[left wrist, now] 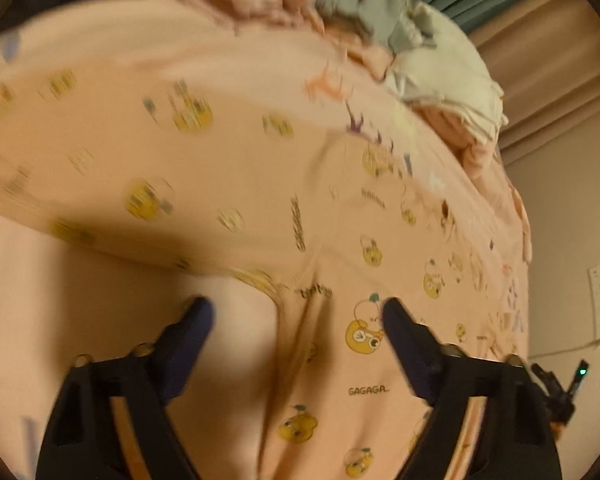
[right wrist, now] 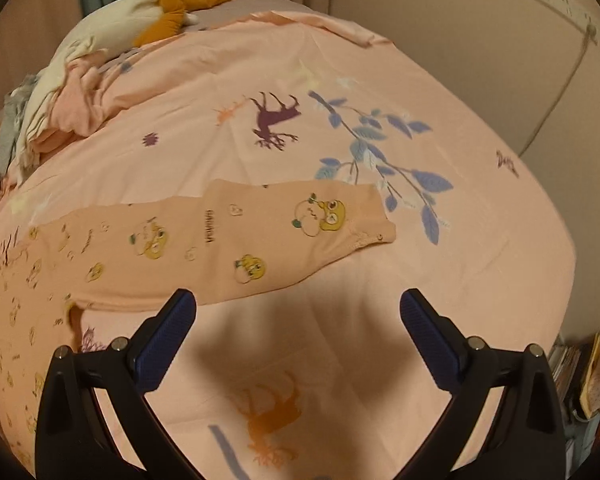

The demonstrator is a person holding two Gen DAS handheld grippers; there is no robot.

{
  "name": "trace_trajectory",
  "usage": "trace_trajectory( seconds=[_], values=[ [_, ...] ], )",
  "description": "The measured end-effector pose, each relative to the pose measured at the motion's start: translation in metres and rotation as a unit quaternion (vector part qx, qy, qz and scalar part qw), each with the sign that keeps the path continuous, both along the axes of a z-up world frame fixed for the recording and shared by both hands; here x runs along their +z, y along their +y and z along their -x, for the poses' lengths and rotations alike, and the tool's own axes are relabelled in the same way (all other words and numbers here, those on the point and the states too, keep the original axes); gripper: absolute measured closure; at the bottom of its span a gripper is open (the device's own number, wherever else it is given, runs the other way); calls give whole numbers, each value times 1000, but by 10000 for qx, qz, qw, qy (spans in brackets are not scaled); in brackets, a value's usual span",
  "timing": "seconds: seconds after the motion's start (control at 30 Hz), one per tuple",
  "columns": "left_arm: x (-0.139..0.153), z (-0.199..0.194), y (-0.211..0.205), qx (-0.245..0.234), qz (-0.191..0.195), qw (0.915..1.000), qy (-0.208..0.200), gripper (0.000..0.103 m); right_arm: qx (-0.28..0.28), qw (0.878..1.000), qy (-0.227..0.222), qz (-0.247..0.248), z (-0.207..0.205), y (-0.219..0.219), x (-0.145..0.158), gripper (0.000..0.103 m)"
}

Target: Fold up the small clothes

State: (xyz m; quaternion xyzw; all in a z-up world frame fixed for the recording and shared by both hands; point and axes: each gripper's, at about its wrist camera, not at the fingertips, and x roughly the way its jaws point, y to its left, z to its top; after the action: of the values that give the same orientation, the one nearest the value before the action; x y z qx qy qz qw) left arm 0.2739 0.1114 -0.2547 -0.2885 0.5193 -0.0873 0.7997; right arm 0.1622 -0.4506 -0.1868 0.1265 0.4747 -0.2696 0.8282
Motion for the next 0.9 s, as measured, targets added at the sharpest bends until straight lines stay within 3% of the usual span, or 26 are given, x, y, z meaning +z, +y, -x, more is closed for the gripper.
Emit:
trace_trajectory(
  seconds=[0.07,0.13,0.2,0.37,0.4,0.47,0.57,0.73,0.8,0.87,0.9],
  values=[
    [-2,-1,-8,-92,206,9995,-214,23,-45,9998,-69,-168,-1,-10,-4,1],
    [-6,-4,-17,-432,717,9964,-152,23,-169,9991,-206,-316,1,-21,-7,1],
    [-12,-7,-24,-488,919,9945,-107,29,-306,9979,-330,-458,3,-34,-14,1],
    [-12,-6,-27,-352,272,9990,-25,69,-765,9868,-751,-1214,18,-67,-25,1],
    [-13,-6,-26,-258,215,9994,28,74,-830,9823,-880,-1427,21,-74,-27,3],
    [-21,-8,-20,-76,65,9998,145,92,-957,9713,-1196,-1819,26,-88,-31,5],
    [-26,-6,-14,2,131,9998,127,93,-1206,9471,-1646,-2476,28,-107,-42,7],
    [-22,-7,-19,29,-112,9999,112,93,-1598,8987,-1826,-3652,12,-124,-84,47],
    [-20,-7,-24,-57,-363,9993,82,94,-1797,8898,-1929,-3725,11,-123,-95,81],
    [-18,-8,-27,-108,-527,9985,67,94,-1961,8931,-1901,-3574,10,-121,-98,97],
    [-18,-9,-28,-117,-583,9982,60,94,-1946,8931,-1920,-3574,9,-121,-98,97]
  ],
)
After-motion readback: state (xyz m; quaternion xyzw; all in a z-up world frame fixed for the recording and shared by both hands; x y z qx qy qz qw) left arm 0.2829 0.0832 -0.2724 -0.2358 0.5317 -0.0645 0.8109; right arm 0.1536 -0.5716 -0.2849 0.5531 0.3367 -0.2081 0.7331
